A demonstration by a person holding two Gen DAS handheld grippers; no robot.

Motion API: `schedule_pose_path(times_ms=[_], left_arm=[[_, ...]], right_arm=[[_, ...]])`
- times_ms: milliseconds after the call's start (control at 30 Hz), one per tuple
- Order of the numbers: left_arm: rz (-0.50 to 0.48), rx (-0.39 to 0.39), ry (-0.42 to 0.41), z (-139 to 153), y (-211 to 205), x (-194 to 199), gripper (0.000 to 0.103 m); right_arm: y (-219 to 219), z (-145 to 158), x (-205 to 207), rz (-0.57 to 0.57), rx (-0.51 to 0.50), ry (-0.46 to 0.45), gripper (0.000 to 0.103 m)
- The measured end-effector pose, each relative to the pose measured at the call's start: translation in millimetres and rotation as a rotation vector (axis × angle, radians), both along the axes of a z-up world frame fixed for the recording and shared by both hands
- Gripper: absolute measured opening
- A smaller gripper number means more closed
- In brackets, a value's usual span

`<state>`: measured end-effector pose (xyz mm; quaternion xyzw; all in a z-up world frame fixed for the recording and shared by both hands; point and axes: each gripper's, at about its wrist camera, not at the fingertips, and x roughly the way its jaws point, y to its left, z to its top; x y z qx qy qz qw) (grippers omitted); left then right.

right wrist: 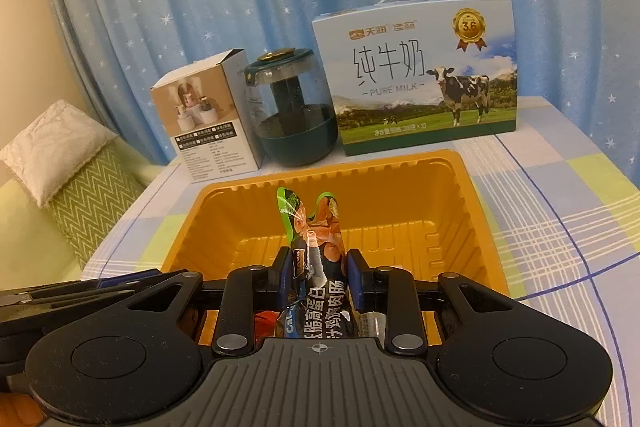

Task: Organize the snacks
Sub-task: 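Carry the red-gold candy in left tool while right tool carries the green bag over the tray, then open left tool dropping the candy while right tool releases the green bag into tray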

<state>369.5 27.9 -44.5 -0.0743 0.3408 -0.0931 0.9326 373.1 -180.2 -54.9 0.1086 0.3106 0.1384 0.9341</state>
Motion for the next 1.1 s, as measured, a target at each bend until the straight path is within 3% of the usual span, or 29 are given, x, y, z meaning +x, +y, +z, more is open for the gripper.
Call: schedule_pose_path(times_ms=[533,1100], left_arm=[[0.002,0.005,0.01,-1.0,4.1,-3.1,0.026],[-0.024,0.025,0.001,2.2,-5.1,-15.3,0.026]], right_arm=[[-7.8,-6.1,1.6,-0.025,0.022,0.006,0.03],[-7.0,1.9,-14.1,-0.027,-0.052,-0.032,0.03]])
